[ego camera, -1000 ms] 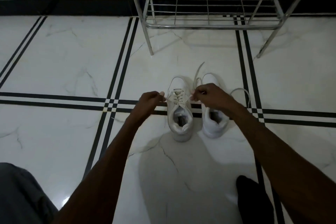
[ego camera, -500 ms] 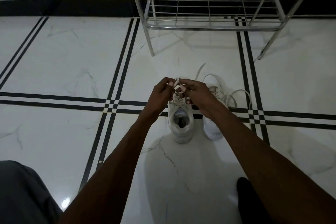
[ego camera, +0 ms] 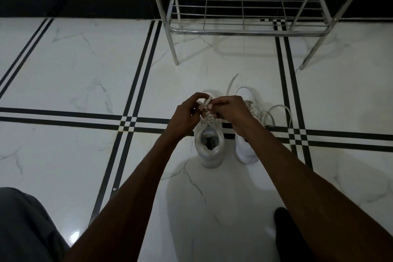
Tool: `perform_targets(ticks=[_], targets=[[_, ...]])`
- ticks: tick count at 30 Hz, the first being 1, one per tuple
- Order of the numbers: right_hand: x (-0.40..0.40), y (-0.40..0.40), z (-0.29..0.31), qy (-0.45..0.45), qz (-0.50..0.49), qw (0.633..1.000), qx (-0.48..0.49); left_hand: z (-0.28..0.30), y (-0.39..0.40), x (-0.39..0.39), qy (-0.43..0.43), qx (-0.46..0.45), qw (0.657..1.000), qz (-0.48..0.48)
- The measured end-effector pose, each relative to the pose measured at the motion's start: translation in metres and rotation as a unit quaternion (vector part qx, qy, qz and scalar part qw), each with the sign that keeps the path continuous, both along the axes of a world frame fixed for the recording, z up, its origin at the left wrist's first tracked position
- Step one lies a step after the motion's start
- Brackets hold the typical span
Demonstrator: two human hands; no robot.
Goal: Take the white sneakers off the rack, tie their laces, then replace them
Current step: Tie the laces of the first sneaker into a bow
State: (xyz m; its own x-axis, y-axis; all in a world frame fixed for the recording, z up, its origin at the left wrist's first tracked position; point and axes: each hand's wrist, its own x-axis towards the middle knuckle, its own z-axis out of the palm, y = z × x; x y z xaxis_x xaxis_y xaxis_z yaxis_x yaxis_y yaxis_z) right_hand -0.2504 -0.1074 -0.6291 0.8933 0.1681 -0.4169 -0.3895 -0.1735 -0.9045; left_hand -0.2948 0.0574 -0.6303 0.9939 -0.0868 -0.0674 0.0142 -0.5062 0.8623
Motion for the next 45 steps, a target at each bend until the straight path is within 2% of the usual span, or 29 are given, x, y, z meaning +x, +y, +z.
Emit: perform_targets(ticks=[4, 7, 10, 13, 14, 16, 18, 20, 23, 26, 28, 31, 35, 37, 40, 42, 45], targets=[[-0.003, -0.004, 0.001, -0.003, 0.076, 0.996, 0.055, 0.001, -0.001, 0.0, -0.006, 0.031, 0.999, -0.007], [-0.005, -0.001, 0.004, -0.007, 0.021, 0.999, 0.046, 0.0, -0.004, -0.001, -0.025, 0.029, 0.999, -0.007], [-0.007, 0.005, 0.004, 0.011, -0.058, 0.996, 0.064, -0.001, -0.003, -0.001, 0.026, -0.029, 0.999, 0.034], [-0.007, 0.002, 0.0, -0.007, -0.02, 0.997, 0.077, 0.0, 0.003, -0.004, 0.094, -0.114, 0.985, 0.094], [-0.006, -0.001, 0.001, -0.031, 0.024, 0.998, 0.055, 0.0, 0.005, -0.004, 0.099, -0.129, 0.981, 0.109], [-0.002, -0.006, 0.001, -0.113, 0.113, 0.986, -0.056, -0.002, 0.007, -0.004, 0.099, -0.139, 0.977, 0.127], [0.002, -0.006, 0.0, -0.225, 0.161, 0.938, -0.21, -0.005, 0.006, -0.002, 0.105, -0.146, 0.973, 0.142], [0.001, -0.003, 0.001, -0.299, 0.165, 0.893, -0.293, -0.006, 0.004, -0.001, 0.108, -0.156, 0.972, 0.14], [-0.004, 0.002, 0.001, -0.318, 0.131, 0.878, -0.333, -0.007, 0.007, -0.002, 0.11, -0.176, 0.97, 0.125], [-0.008, 0.008, 0.001, -0.295, 0.066, 0.918, -0.256, -0.008, 0.011, -0.004, 0.103, -0.196, 0.971, 0.088], [-0.007, 0.009, 0.002, -0.245, 0.023, 0.951, -0.186, -0.01, 0.011, -0.003, 0.082, -0.177, 0.979, 0.058], [-0.006, 0.005, 0.004, -0.205, 0.01, 0.965, -0.162, -0.015, 0.008, -0.001, 0.036, -0.11, 0.992, 0.046], [-0.008, -0.012, 0.005, -0.146, -0.003, 0.977, -0.152, -0.023, 0.009, 0.002, -0.018, 0.007, 0.996, 0.088], [-0.006, -0.03, 0.002, -0.137, -0.021, 0.97, -0.2, -0.029, 0.015, -0.002, -0.023, 0.068, 0.99, 0.121], [-0.007, -0.053, -0.007, -0.132, -0.02, 0.936, -0.326, -0.043, 0.038, -0.015, 0.004, 0.149, 0.978, 0.148], [-0.009, -0.054, -0.011, -0.109, -0.037, 0.916, -0.385, -0.05, 0.047, -0.024, 0.018, 0.178, 0.974, 0.138], [-0.012, -0.048, -0.012, -0.118, -0.037, 0.883, -0.453, -0.051, 0.047, -0.029, -0.003, 0.197, 0.971, 0.138]])
